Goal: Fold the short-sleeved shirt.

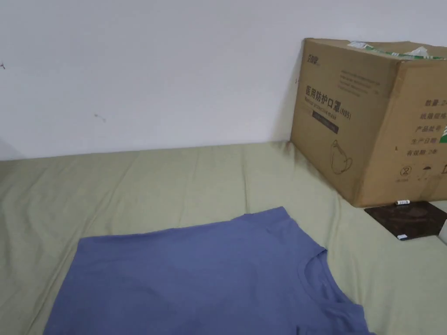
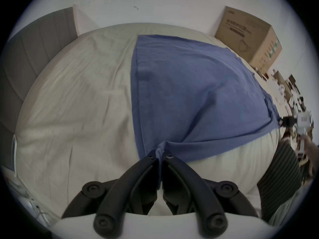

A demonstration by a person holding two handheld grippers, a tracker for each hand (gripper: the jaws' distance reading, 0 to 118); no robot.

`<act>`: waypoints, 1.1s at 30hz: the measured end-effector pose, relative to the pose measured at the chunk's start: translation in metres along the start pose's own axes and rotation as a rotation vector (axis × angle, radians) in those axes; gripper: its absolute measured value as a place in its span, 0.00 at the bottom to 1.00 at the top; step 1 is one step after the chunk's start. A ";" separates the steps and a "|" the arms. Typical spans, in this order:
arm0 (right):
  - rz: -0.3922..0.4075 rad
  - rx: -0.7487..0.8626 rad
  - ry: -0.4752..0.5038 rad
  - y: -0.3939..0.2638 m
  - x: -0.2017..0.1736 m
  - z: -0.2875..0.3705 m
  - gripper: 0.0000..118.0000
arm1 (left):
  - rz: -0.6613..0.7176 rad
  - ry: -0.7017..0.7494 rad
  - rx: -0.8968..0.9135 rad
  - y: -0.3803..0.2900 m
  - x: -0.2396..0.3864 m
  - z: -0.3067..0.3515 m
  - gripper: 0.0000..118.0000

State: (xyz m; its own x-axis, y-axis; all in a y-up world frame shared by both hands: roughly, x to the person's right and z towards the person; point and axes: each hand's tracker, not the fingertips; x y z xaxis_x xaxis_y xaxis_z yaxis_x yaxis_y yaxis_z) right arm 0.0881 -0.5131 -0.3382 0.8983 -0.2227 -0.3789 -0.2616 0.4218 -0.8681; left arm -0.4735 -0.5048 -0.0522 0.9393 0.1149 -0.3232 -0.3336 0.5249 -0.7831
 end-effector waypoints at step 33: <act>0.115 0.475 0.208 0.018 -0.102 0.163 0.77 | 0.231 -0.016 0.613 0.030 0.053 0.197 0.76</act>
State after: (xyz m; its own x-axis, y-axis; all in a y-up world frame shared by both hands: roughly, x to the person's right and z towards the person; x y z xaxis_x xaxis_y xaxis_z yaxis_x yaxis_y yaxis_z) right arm 0.0495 -0.3397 -0.2630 0.7714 -0.3007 -0.5608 -0.1225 0.7946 -0.5946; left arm -0.4181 -0.3166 0.0123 0.8513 0.2923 -0.4356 -0.4257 0.8703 -0.2478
